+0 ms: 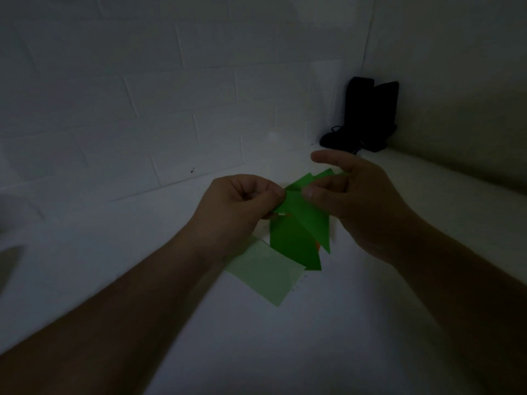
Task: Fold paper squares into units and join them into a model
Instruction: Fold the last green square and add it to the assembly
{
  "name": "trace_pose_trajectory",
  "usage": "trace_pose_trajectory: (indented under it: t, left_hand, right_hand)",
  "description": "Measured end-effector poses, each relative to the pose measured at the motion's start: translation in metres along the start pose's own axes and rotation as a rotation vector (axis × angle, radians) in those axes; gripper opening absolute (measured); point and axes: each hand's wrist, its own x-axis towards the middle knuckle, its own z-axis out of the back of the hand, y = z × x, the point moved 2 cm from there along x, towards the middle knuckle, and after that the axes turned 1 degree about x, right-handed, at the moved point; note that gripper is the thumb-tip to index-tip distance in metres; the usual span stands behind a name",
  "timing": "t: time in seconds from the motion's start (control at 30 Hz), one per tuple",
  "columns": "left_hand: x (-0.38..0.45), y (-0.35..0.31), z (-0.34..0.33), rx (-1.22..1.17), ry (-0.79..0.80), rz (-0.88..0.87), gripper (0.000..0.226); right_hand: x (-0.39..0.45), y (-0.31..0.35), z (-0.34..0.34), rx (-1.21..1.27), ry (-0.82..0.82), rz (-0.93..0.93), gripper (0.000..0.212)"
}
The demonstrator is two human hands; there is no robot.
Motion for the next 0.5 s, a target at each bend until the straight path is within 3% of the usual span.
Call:
trace_pose_trajectory:
  t: [0.5]
  left_hand:
    - [-0.0022, -0.0035, 0.0039, 0.059, -0.022, -0.021, 0.011]
  right_hand:
    - [0.0012, 0.0006, 0.0063, 0.001, -0.066, -0.063, 0.059]
